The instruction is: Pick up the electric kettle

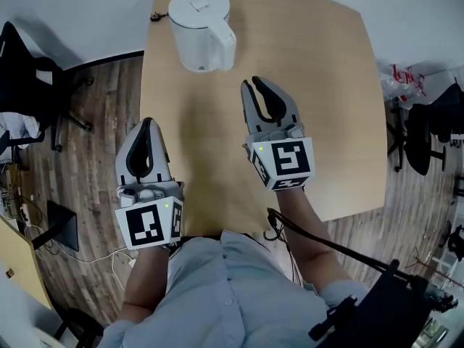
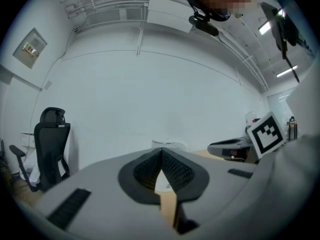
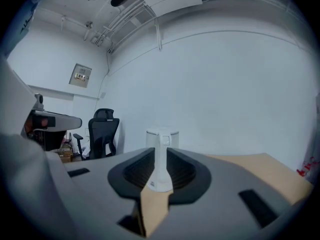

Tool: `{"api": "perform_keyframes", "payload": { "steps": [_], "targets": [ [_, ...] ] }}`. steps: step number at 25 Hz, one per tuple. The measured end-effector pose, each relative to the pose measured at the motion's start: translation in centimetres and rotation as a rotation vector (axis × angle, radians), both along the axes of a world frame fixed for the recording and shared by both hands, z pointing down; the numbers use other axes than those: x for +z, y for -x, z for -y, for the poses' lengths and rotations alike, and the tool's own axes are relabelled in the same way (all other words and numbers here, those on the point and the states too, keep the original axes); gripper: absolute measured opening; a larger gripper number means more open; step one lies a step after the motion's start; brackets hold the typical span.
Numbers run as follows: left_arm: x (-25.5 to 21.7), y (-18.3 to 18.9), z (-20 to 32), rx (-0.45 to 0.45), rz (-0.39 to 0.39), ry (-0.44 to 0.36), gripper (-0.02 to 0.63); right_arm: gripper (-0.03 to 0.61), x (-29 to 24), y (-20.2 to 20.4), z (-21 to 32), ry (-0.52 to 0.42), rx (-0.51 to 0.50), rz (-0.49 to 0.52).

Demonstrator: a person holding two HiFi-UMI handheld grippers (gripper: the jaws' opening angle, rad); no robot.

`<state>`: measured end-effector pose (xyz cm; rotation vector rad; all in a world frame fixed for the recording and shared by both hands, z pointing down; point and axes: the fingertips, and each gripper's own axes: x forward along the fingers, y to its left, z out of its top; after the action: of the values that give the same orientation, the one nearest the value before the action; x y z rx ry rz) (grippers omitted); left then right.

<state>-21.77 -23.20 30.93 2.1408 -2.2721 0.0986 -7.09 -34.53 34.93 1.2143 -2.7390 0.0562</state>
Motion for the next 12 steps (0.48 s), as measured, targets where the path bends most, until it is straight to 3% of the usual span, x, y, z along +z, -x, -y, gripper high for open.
{"api": "perform_keyframes", "payload": {
  "steps": [2, 5, 12],
  "targets": [
    [0.5, 0.5, 0.7, 0.001, -0.014, 0.013, 0.0, 0.12, 0.6, 0.6, 1.7, 0.017, -0.002, -0.014],
    [1.3, 1.0, 1.8, -0.001, -0.033, 0.034, 0.0, 0.171, 1.4, 1.6, 3.8, 0.042, -0.008, -0.022],
    [4.3, 2.2, 4.0, -0.017, -0.092, 0.113, 0.0, 0.21, 3.7, 4.0, 7.3, 0.08, -0.033, -0.059]
  ]
}}
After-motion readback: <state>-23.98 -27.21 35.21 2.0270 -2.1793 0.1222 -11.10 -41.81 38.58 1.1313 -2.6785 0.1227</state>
